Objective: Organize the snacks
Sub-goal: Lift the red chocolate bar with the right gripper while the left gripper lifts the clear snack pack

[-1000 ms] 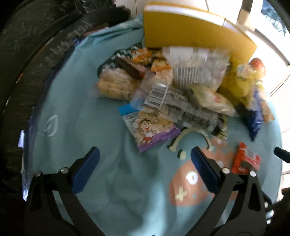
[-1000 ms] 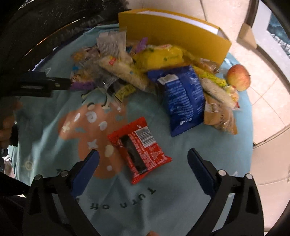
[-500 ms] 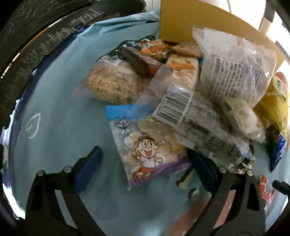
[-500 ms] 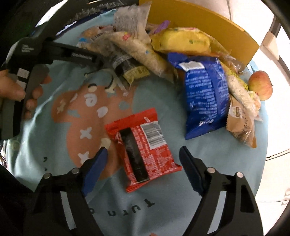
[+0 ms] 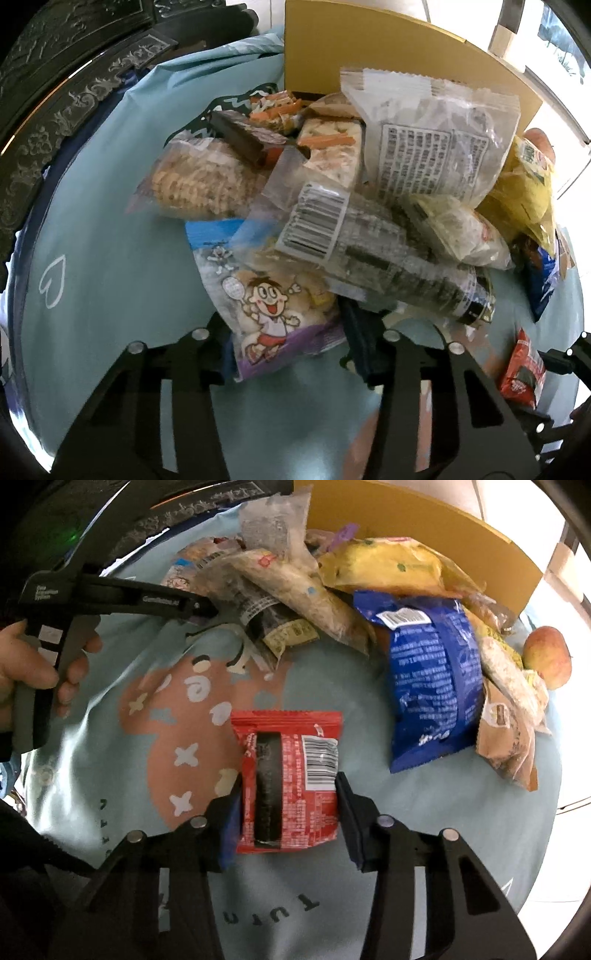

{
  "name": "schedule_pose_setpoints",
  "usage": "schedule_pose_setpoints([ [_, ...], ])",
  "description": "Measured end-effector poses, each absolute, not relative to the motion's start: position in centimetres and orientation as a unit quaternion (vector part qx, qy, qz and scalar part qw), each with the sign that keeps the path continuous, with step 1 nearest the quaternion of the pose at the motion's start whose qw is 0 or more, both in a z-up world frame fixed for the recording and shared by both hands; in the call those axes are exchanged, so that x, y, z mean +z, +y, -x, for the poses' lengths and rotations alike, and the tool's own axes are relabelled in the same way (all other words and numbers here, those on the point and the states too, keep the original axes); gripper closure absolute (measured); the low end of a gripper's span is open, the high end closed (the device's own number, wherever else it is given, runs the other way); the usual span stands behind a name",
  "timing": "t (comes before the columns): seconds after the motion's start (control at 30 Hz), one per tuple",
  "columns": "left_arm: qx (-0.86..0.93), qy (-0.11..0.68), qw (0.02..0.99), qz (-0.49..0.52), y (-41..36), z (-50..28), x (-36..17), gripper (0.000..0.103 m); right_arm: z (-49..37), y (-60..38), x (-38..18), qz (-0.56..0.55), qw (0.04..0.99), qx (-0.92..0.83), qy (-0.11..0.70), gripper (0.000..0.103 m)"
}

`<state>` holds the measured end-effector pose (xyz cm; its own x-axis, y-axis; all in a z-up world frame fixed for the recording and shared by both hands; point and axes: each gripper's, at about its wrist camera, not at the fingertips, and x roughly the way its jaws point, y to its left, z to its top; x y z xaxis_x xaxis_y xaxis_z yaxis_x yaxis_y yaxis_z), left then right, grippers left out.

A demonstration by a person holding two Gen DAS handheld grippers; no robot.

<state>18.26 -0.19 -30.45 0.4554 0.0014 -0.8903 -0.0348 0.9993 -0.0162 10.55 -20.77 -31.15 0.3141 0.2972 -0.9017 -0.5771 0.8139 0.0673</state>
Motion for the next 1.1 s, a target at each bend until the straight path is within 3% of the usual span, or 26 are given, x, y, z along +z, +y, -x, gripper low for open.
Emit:
schedule_pose_setpoints([
  [0.33, -0.002, 0.524, 0.85, 0.059, 2.9, -16.4, -30.0, 0.07, -10.1, -21.8, -29.7, 0.087, 0.805, 0.271, 0.521, 0.057],
  [0.6, 0.004, 0.526, 0.849, 0.048, 2.2, -14.2, -29.8, 0.071, -9.5, -23.0, -29.7, 0.081, 0.804, 0.265, 0.526, 0.057],
  [0.67, 0.015, 0.524, 0.851, 0.014, 1.6, -14.2, -30.1, 0.052, -9.4, -22.8, -29.8, 0.083, 0.803, 0.267, 0.527, 0.057],
  [0.7, 0.031, 0.524, 0.851, -0.005, 1.3, -14.3, -30.3, 0.023, -9.3, -22.8, -29.8, 0.084, 0.802, 0.267, 0.527, 0.057],
  [0.73, 0.051, 0.522, 0.851, -0.018, 1.3, -14.5, -30.6, 0.011, -9.2, -22.7, -29.8, 0.086, 0.802, 0.268, 0.527, 0.057],
  [0.8, 0.061, 0.518, 0.853, -0.007, 1.6, -14.5, -30.8, 0.01, -9.2, -22.3, -29.7, 0.089, 0.802, 0.268, 0.527, 0.057],
  [0.87, 0.051, 0.514, 0.856, 0.023, 2.2, -14.3, -30.7, 0.028, -9.1, -22.4, -29.7, 0.091, 0.802, 0.265, 0.527, 0.057],
  [0.9, 0.045, 0.511, 0.858, 0.018, 2.1, -14.2, -30.5, 0.047, -9.1, -22.6, -29.7, 0.09, 0.802, 0.264, 0.528, 0.057],
  [0.93, 0.03, 0.512, 0.858, 0.012, 1.8, -14.1, -30.3, 0.053, -9.1, -22.8, -29.7, 0.088, 0.803, 0.261, 0.529, 0.057],
  [1.0, 0.015, 0.518, 0.855, 0.02, 1.9, -14.0, -29.8, 0.066, -9.3, -22.9, -29.6, 0.085, 0.804, 0.258, 0.529, 0.057],
  [1.1, 0.007, 0.517, 0.855, 0.032, 2.3, -13.4, -28.8, 0.07, -9.4, -22.8, -29.3, 0.084, 0.808, 0.26, 0.522, 0.057],
])
